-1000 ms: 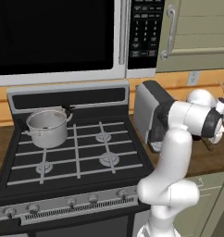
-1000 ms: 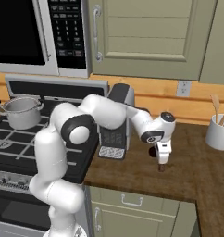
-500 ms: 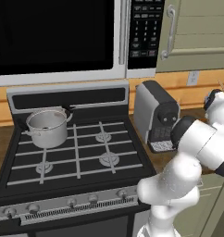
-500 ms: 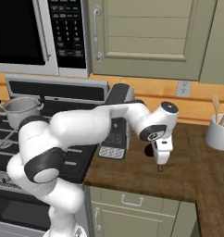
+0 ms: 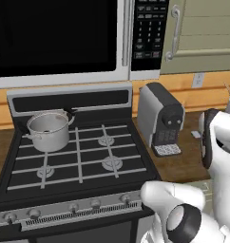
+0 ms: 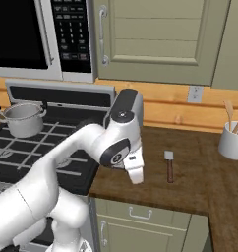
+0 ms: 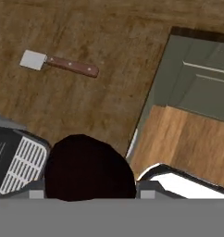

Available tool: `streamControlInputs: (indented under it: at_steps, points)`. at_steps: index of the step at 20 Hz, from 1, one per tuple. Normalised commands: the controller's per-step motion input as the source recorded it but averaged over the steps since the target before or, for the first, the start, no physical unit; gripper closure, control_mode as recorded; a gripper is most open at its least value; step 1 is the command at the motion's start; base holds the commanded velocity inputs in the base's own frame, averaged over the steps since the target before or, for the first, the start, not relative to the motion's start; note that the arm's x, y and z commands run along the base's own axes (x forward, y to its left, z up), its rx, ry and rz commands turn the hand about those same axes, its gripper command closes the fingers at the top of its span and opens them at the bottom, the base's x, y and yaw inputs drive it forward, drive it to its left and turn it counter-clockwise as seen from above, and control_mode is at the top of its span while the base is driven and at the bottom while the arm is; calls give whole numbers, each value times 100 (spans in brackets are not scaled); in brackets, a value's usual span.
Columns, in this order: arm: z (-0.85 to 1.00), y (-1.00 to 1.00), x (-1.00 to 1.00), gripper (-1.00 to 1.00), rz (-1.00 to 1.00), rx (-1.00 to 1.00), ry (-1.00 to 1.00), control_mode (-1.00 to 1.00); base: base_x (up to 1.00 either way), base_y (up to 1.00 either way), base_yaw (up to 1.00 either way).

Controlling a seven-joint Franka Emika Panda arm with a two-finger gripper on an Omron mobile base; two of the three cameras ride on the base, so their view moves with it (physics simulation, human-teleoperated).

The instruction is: Put the bell pepper and avocado in the pot. Retrieve the spatula and lightly stir the vegetables in the pot.

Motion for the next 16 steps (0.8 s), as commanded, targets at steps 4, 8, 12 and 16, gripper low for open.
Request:
streamControlInputs:
  at_steps: [4, 8, 12, 16]
  points:
    - [63, 100, -53, 100, 18, -14, -12, -100, 0, 0, 0]
    - [75, 100, -18, 100, 34, -6, -7, -100, 0, 0, 0]
    - [69, 100, 0, 100, 42, -2, -1, -100, 0, 0, 0]
    - [37, 100, 0, 100, 36, -3, 0, -100, 0, 0, 0]
